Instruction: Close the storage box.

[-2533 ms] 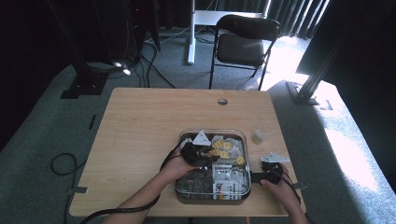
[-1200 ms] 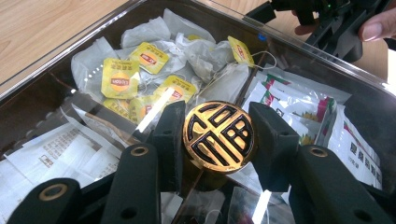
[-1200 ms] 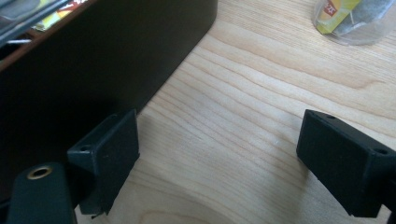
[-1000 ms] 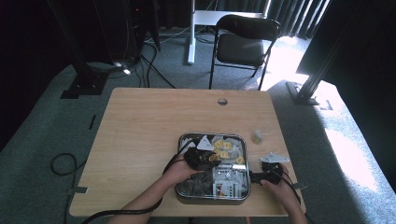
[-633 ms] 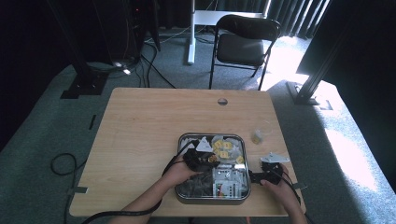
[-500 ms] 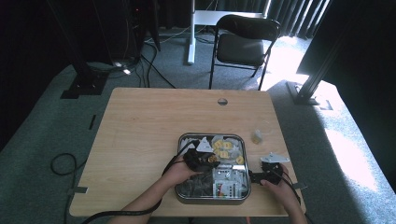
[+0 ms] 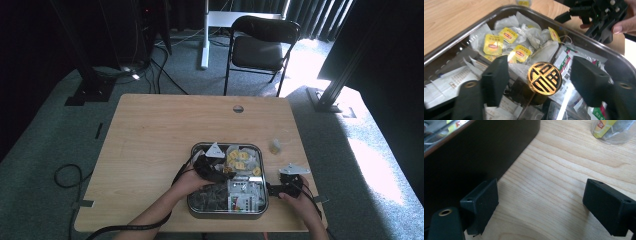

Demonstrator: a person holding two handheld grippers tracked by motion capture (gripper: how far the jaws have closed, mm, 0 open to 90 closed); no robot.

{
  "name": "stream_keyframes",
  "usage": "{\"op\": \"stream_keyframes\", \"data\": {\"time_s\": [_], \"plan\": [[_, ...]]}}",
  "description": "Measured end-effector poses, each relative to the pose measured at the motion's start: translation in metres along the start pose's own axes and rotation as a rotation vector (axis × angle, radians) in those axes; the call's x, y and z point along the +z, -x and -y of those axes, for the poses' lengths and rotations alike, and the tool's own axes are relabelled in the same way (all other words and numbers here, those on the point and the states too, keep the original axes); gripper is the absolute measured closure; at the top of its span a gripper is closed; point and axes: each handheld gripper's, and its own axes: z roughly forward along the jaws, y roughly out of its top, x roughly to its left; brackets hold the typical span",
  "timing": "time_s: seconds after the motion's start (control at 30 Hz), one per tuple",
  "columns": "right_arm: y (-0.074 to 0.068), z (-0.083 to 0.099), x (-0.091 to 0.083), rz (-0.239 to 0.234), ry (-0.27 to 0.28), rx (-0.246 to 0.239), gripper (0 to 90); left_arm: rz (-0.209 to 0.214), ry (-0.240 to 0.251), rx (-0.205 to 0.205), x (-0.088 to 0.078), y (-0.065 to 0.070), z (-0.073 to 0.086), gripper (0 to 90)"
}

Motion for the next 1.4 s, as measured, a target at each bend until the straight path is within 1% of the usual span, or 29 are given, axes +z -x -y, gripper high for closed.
{"op": "stream_keyframes", "data": {"time_s": [0.03, 0.07, 0.1, 0.17, 0.23, 0.3, 0.33, 0.4, 0.43, 0.47, 0.6, 0.7, 0.8, 0.97, 1.07, 1.13, 1.17, 1.23, 1.3, 1.33, 1.4], "plan": [[0.000, 0.000, 0.000, 0.000, 0.000, 0.000, 12.5, -0.013, 0.013, -0.008, -0.001, -0.001, 0.000, 25.1], [0.000, 0.000, 0.000, 0.000, 0.001, -0.001, 12.5, -0.011, 0.020, -0.014, -0.002, -0.002, 0.000, 22.2], [0.000, 0.000, 0.000, 0.001, 0.001, -0.002, 12.5, -0.021, 0.024, -0.011, -0.002, -0.003, 0.000, 18.9], [0.000, 0.000, 0.000, 0.001, 0.001, -0.002, 12.5, -0.043, 0.028, 0.008, -0.003, -0.003, 0.000, 17.9], [0.000, 0.000, 0.000, 0.001, 0.001, -0.002, 12.5, -0.052, 0.026, 0.011, -0.003, -0.004, 0.001, 14.0], [0.000, 0.000, 0.000, 0.000, 0.000, -0.001, 12.5, -0.071, 0.030, 0.026, -0.003, -0.004, 0.002, 13.7], [0.000, 0.000, 0.000, 0.000, 0.000, 0.000, 12.5, -0.072, 0.026, 0.021, -0.004, -0.004, 0.002, 8.4], [0.000, 0.000, 0.000, 0.000, 0.000, 0.000, 12.5, -0.079, 0.024, 0.014, -0.004, -0.006, 0.002, 2.7], [0.000, 0.000, 0.000, 0.000, 0.000, 0.000, 12.5, -0.087, 0.029, 0.010, -0.006, -0.007, 0.003, 1.9], [0.000, 0.000, 0.000, 0.000, 0.000, -0.001, 12.5, -0.102, 0.038, 0.002, -0.008, -0.009, 0.003, 1.9], [0.000, 0.000, 0.000, 0.001, 0.001, -0.003, 12.5, -0.120, 0.059, -0.013, -0.013, -0.013, 0.004, 1.9], [0.000, 0.000, 0.000, 0.001, 0.000, -0.002, 12.6, -0.133, 0.059, -0.007, -0.016, -0.016, 0.005, 1.9], [0.000, 0.000, 0.000, 0.002, 0.000, 0.000, 12.5, -0.136, 0.060, -0.011, -0.019, -0.018, 0.008, 1.9], [0.000, 0.000, 0.000, 0.002, 0.000, 0.000, 12.5, -0.159, 0.070, -0.015, -0.025, -0.024, 0.013, 1.9], [0.000, 0.000, 0.000, 0.002, 0.000, -0.001, 12.5, -0.171, 0.084, -0.025, -0.031, -0.028, 0.016, 1.9], [0.000, 0.000, 0.000, 0.002, 0.000, -0.001, 12.5, -0.182, 0.095, -0.023, -0.035, -0.030, 0.018, 1.9], [0.000, 0.000, 0.000, 0.002, 0.000, -0.001, 12.5, -0.190, 0.098, -0.027, -0.037, -0.032, 0.020, 1.9], [0.000, 0.000, 0.000, 0.002, 0.000, -0.001, 12.5, -0.192, 0.106, -0.037, -0.041, -0.036, 0.023, 1.9], [0.000, 0.000, 0.000, 0.002, 0.000, 0.000, 12.5, -0.207, 0.106, -0.045, -0.046, -0.040, 0.027, 1.9], [0.000, 0.000, 0.000, 0.002, 0.000, 0.000, 12.5, -0.207, 0.109, -0.050, -0.048, -0.042, 0.029, 1.9], [0.000, 0.000, 0.000, 0.002, 0.001, 0.000, 12.5, -0.227, 0.108, -0.051, -0.052, -0.045, 0.032, 1.9]]}}
